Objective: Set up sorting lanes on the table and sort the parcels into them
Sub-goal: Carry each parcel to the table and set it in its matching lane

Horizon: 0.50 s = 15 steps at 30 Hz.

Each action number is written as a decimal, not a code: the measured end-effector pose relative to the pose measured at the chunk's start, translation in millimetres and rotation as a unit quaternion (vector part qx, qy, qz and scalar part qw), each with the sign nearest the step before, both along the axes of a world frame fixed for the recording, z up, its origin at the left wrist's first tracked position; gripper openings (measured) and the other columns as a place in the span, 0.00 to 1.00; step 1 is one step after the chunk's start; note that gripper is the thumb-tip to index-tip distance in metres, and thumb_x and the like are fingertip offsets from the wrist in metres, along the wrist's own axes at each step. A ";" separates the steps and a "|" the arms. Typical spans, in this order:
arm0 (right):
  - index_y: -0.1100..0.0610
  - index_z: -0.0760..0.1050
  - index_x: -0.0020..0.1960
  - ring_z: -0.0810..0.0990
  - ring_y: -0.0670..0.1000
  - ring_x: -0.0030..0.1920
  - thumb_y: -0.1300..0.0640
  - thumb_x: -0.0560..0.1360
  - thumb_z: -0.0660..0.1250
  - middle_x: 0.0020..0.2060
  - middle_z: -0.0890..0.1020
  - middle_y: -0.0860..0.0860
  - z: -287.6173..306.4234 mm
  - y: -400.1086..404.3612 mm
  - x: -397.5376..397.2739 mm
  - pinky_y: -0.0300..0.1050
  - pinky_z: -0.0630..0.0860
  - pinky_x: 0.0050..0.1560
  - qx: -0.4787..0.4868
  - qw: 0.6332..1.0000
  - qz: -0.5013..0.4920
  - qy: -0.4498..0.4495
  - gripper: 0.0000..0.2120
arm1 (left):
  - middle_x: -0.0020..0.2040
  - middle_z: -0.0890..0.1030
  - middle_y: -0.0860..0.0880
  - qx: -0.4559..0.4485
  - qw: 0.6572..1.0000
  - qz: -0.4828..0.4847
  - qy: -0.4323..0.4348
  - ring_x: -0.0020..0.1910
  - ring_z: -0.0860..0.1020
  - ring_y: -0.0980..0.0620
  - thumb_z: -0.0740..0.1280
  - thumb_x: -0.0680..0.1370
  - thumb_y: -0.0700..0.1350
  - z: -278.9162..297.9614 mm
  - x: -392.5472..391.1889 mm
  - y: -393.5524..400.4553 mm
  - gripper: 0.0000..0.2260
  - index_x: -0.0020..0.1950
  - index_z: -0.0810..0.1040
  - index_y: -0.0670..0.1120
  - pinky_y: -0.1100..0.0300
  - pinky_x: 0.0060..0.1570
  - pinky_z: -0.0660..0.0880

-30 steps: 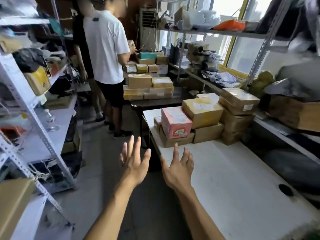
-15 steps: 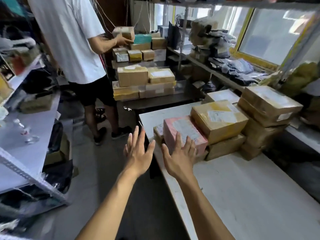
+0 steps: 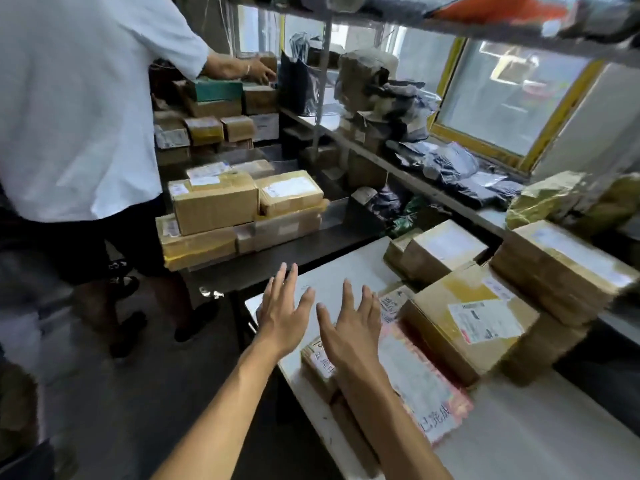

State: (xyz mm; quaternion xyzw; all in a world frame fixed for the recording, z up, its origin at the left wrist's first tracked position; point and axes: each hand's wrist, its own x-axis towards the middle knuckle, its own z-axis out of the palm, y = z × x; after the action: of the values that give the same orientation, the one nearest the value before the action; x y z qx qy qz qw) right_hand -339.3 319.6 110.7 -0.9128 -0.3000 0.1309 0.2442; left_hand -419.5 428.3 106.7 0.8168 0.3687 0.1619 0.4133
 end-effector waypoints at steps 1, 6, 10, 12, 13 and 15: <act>0.45 0.41 0.84 0.36 0.56 0.82 0.34 0.83 0.49 0.83 0.40 0.53 -0.4 8.7 10.8 0.55 0.39 0.81 -0.006 1.000 -0.017 0.003 0.35 | 0.82 0.44 0.59 -0.004 1.000 -0.017 -0.007 0.81 0.43 0.56 0.52 0.84 0.60 -0.3 14.8 9.5 0.27 0.82 0.49 0.58 0.44 0.78 0.45; 0.46 0.41 0.84 0.36 0.57 0.82 0.35 0.84 0.47 0.83 0.41 0.54 -12.3 52.7 73.1 0.56 0.39 0.81 -0.013 0.996 -0.084 0.033 0.34 | 0.82 0.44 0.58 -0.018 0.996 -0.086 0.016 0.81 0.44 0.53 0.51 0.84 0.60 -13.4 91.3 55.0 0.27 0.82 0.48 0.58 0.43 0.77 0.47; 0.46 0.40 0.83 0.36 0.57 0.82 0.35 0.84 0.47 0.83 0.41 0.54 -27.5 86.4 128.5 0.56 0.39 0.80 -0.012 0.990 -0.128 0.048 0.34 | 0.82 0.45 0.57 -0.038 0.992 -0.122 0.021 0.81 0.45 0.54 0.48 0.79 0.67 -24.2 152.1 86.4 0.32 0.82 0.48 0.58 0.43 0.78 0.48; 0.46 0.40 0.83 0.37 0.56 0.82 0.35 0.83 0.48 0.83 0.42 0.54 -36.3 100.7 151.0 0.56 0.40 0.80 0.004 0.985 -0.156 0.071 0.34 | 0.82 0.46 0.58 -0.050 0.988 -0.140 0.029 0.81 0.47 0.55 0.47 0.76 0.68 -29.6 178.1 101.8 0.35 0.82 0.48 0.59 0.42 0.78 0.50; 0.46 0.40 0.83 0.37 0.56 0.82 0.35 0.83 0.48 0.83 0.42 0.54 -40.2 106.3 161.4 0.56 0.40 0.80 0.013 0.983 -0.167 0.075 0.34 | 0.82 0.46 0.58 -0.061 0.987 -0.147 0.026 0.81 0.47 0.55 0.48 0.77 0.67 -34.1 192.1 109.2 0.34 0.82 0.49 0.59 0.42 0.78 0.51; 0.45 0.39 0.83 0.37 0.55 0.82 0.35 0.83 0.48 0.83 0.41 0.53 -47.1 116.1 177.4 0.56 0.40 0.80 0.019 0.978 -0.183 0.097 0.34 | 0.82 0.49 0.57 -0.095 0.985 -0.145 0.012 0.80 0.50 0.55 0.52 0.82 0.63 -41.6 215.6 121.2 0.28 0.81 0.51 0.58 0.48 0.79 0.51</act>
State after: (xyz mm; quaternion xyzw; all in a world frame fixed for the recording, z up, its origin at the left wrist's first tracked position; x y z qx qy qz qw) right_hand -161.9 435.7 63.7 -0.9304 -0.1047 0.1664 0.3095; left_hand -203.9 549.4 65.1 0.8204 0.2649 0.0548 0.5037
